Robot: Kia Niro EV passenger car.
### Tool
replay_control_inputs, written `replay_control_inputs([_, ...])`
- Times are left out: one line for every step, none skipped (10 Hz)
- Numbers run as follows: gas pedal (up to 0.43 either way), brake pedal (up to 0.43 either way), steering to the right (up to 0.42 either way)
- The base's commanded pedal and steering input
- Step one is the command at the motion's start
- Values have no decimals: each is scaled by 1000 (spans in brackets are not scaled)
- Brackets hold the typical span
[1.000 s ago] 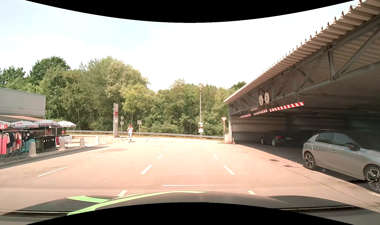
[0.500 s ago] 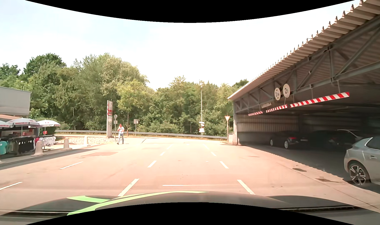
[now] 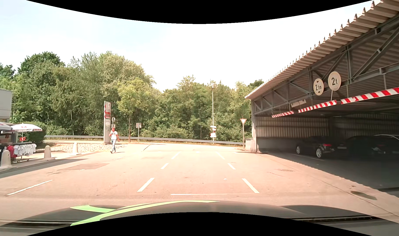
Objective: Follow the waypoints while adhering to traffic rules and regulations
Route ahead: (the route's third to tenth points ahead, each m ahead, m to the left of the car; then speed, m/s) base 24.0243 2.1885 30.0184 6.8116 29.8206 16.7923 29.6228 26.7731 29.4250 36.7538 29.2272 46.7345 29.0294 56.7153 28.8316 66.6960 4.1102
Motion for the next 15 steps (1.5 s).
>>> replay_control_inputs([20, 0, -7])
replay_control_inputs([20, 0, -7])
replay_control_inputs([20, 0, -7])
replay_control_inputs([20, 0, -7])
replay_control_inputs([20, 0, -7])
replay_control_inputs([20, 0, -7])
replay_control_inputs([20, 0, -8])
replay_control_inputs([20, 0, -8])
replay_control_inputs([20, 0, -8])
replay_control_inputs([20, 0, -8])
replay_control_inputs([20, 0, -8])
replay_control_inputs([28, 0, -8])
replay_control_inputs([28, 0, -7])
replay_control_inputs([28, 0, -8])
replay_control_inputs([28, 0, -7])
